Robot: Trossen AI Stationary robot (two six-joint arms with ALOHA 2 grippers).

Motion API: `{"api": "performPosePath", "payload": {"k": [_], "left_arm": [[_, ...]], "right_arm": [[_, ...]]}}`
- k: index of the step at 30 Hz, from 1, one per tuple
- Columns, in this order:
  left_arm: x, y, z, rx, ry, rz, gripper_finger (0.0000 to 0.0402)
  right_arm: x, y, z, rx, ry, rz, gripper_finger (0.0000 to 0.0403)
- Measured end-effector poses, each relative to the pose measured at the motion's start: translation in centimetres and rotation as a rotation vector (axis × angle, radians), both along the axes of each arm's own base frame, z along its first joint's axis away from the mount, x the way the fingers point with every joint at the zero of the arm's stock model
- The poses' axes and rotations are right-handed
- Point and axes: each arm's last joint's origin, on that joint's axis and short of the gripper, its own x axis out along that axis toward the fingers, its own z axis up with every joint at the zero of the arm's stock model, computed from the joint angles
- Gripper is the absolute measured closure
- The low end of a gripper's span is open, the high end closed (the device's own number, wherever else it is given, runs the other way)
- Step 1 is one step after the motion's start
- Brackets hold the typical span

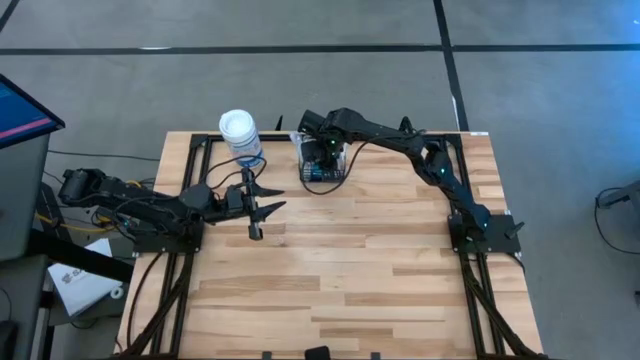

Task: Pick & Place toothbrushing station
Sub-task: Put the blue mouthwash into the black wire organizer

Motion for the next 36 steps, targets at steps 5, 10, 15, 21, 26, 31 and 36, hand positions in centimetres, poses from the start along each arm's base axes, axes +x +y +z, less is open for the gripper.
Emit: {"api": "performPosePath", "payload": {"k": [5, 10, 15, 21, 26, 31, 36], "left_arm": [[0.00, 0.00, 0.00, 0.000, 0.000, 0.000, 0.0289], [0.00, 0.00, 0.00, 0.000, 0.000, 0.000, 0.0289], [0.00, 0.00, 0.00, 0.000, 0.000, 0.000, 0.0289], [0.00, 0.00, 0.00, 0.000, 0.000, 0.000, 0.0289], [0.00, 0.00, 0.00, 0.000, 0.000, 0.000, 0.0289], [0.00, 0.00, -0.01, 0.000, 0.001, 0.000, 0.0289], [0.00, 0.00, -0.01, 0.000, 0.001, -0.001, 0.0289]], "right_arm": [[0.01, -0.02, -0.02, 0.000, -0.001, 0.000, 0.0322], [0.18, 0.05, -0.09, -0.004, -0.010, 0.003, 0.0294], [0.33, -0.03, -0.58, -0.006, -0.003, -0.014, 0.0264], [0.30, -0.01, -0.44, -0.006, -0.005, -0.018, 0.0278], [0.26, -0.01, -0.33, -0.003, -0.007, -0.029, 0.0287], [0.23, 0.08, -0.28, 0.001, -0.005, -0.026, 0.0280], [0.17, 0.04, -0.11, -0.001, -0.009, -0.026, 0.0270]]}}
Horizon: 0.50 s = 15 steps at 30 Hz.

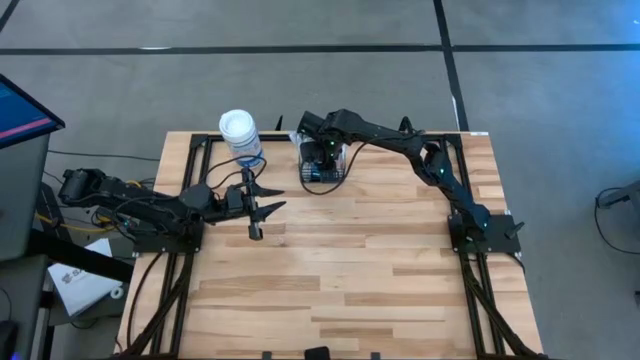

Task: Pick & Place toothbrushing station
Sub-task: Put the blue mouthwash into the black wire organizer

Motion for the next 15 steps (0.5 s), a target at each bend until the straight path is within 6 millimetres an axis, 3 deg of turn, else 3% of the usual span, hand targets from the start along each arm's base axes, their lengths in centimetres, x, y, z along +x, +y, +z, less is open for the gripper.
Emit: {"api": "performPosePath", "payload": {"k": [15], "left_arm": [[0.00, -0.01, 0.00, 0.000, 0.000, 0.000, 0.0289]], "right_arm": [[-0.01, -0.02, 0.05, 0.003, -0.002, 0.002, 0.0227]]}}
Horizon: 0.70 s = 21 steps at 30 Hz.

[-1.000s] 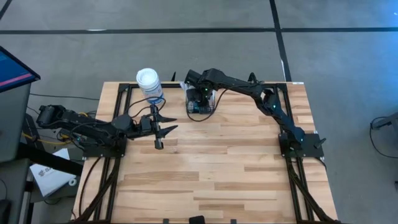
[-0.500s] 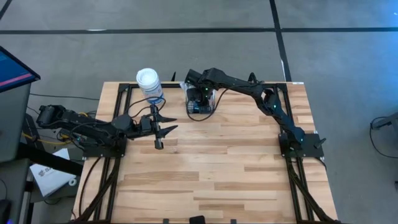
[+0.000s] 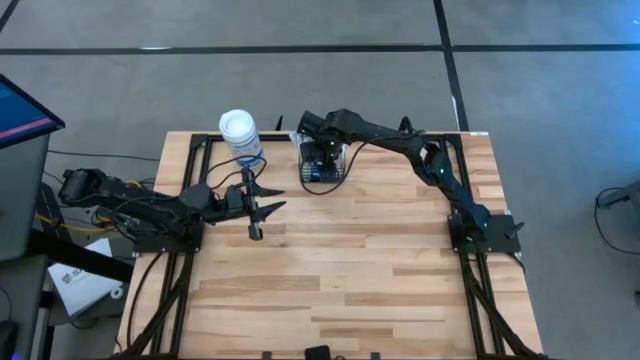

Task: Pick & Place toothbrushing station
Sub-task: Put the blue mouthwash into the black wire organizer, then return to Home Position

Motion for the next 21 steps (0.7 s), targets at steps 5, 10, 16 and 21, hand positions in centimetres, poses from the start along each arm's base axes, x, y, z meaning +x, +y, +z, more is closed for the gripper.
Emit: {"api": "performPosePath", "payload": {"k": [5, 10, 16, 21], "left_arm": [[0.0, 0.0, 0.0, 0.000, 0.000, 0.000, 0.0289], [0.0, 0.0, 0.0, 0.000, 0.000, 0.000, 0.0289], [0.0, 0.0, 0.0, 0.000, 0.001, 0.000, 0.0289], [0.0, 0.0, 0.0, 0.000, 0.001, 0.000, 0.0289]], "right_arm": [[0.0, 0.0, 1.1, -0.009, -0.019, 0.000, 0.0203], [-0.1, 0.0, 2.6, -0.015, -0.052, -0.023, 0.0189], [-0.6, 0.2, 3.4, -0.035, -0.035, -0.033, 0.0191], [-1.3, 0.7, 4.7, -0.032, -0.034, -0.063, 0.0199]]}}
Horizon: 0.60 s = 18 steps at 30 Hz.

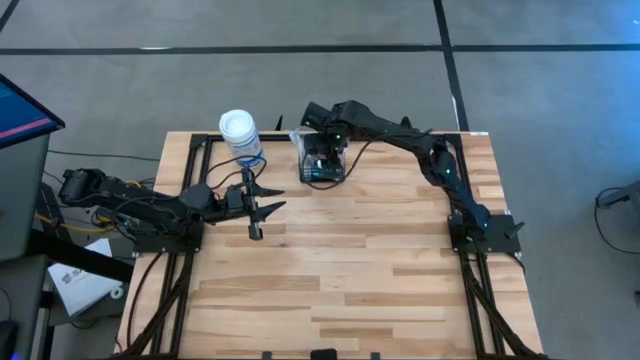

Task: Pick & Place toothbrushing station
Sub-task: Return to Home Position

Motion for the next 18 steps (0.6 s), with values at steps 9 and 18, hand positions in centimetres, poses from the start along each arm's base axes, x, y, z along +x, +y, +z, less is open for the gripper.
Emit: {"api": "performPosePath", "payload": {"k": [9, 18], "left_arm": [[0.0, 0.0, 0.0, 0.000, -0.001, 0.001, 0.0289], [0.0, 0.0, 0.0, -0.002, -0.001, 0.005, 0.0289]], "right_arm": [[-2.6, 1.0, 4.2, -0.003, -0.022, -0.095, 0.0219], [-7.2, 3.1, 8.9, 0.110, -0.012, -0.229, 0.0239]]}}
